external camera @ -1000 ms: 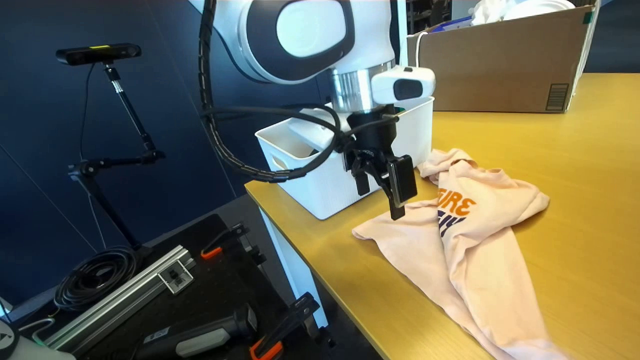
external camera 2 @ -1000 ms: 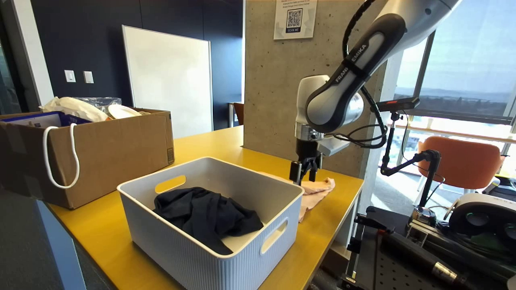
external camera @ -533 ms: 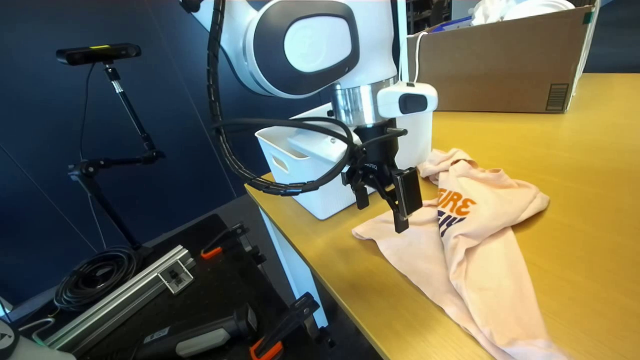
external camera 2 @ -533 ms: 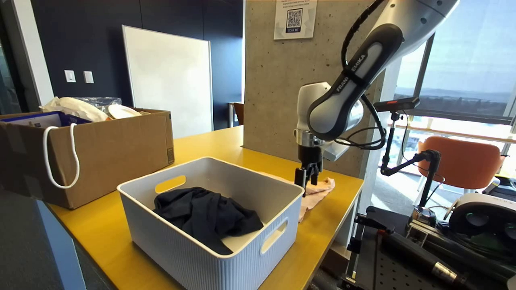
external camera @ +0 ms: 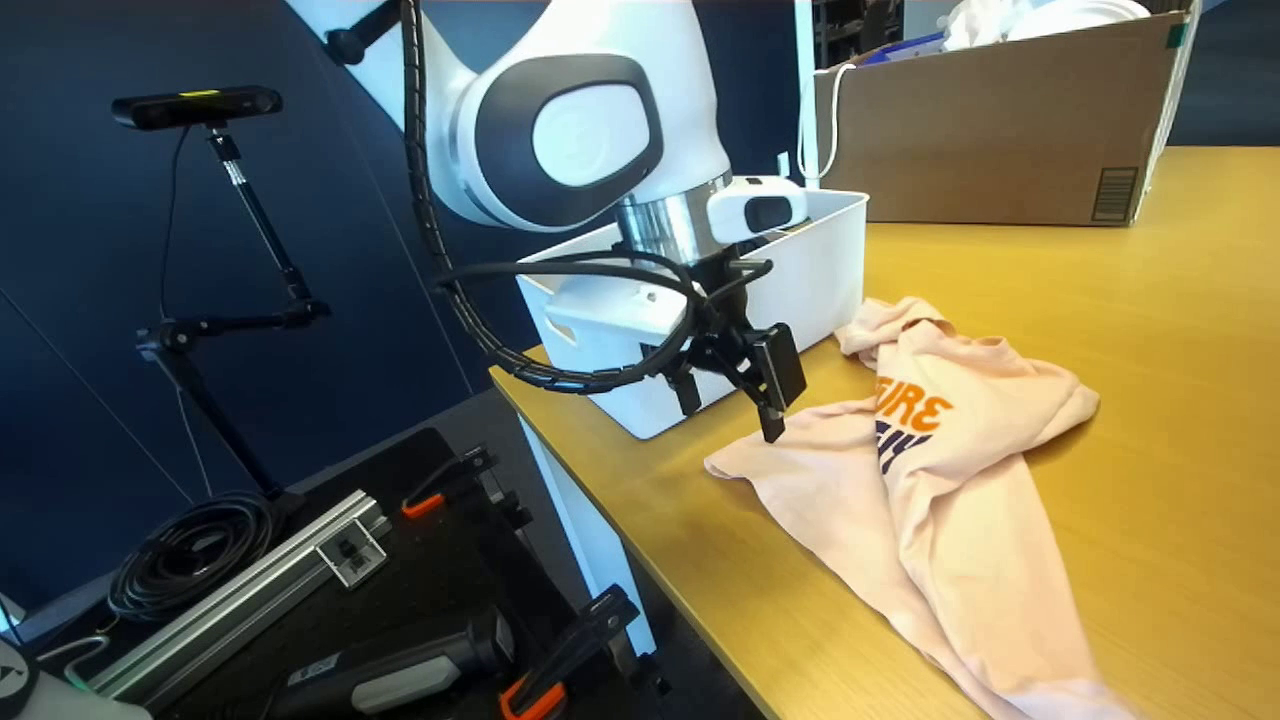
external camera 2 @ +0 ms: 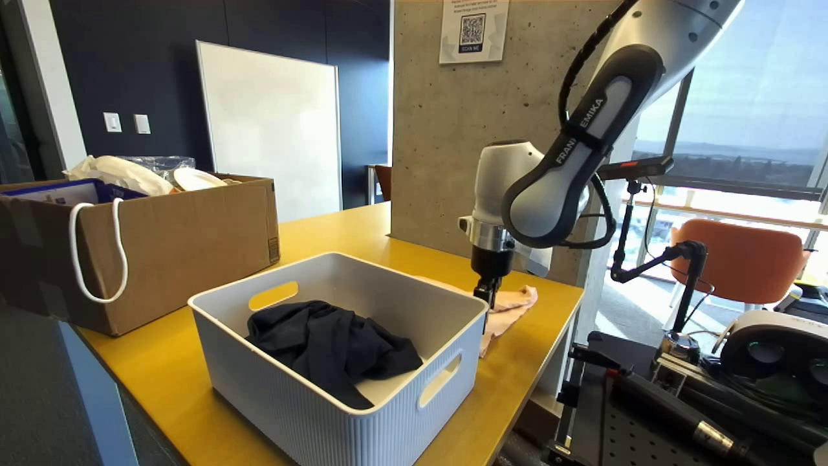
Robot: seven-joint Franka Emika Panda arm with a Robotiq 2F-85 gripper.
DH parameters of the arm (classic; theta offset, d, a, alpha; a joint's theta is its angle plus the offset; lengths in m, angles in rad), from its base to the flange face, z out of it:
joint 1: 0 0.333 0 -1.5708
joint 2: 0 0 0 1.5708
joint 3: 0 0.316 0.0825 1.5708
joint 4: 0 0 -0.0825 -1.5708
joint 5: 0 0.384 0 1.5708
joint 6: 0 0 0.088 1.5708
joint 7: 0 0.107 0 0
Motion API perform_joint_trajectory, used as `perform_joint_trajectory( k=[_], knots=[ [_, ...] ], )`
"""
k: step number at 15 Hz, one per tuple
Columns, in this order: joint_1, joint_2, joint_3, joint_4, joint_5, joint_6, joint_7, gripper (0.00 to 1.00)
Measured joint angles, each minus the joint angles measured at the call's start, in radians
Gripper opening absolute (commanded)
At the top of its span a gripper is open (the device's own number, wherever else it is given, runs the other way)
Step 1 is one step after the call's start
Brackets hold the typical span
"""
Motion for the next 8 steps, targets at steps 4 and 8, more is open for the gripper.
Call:
perform_joint_trajectory(
  k=[4,8],
  knots=[
    [-0.069,0.021,0.07,-0.042,0.004,0.088,-0.131,1.0],
    [-0.153,0.085,0.138,-0.047,0.003,0.175,-0.245,1.0]
  ],
)
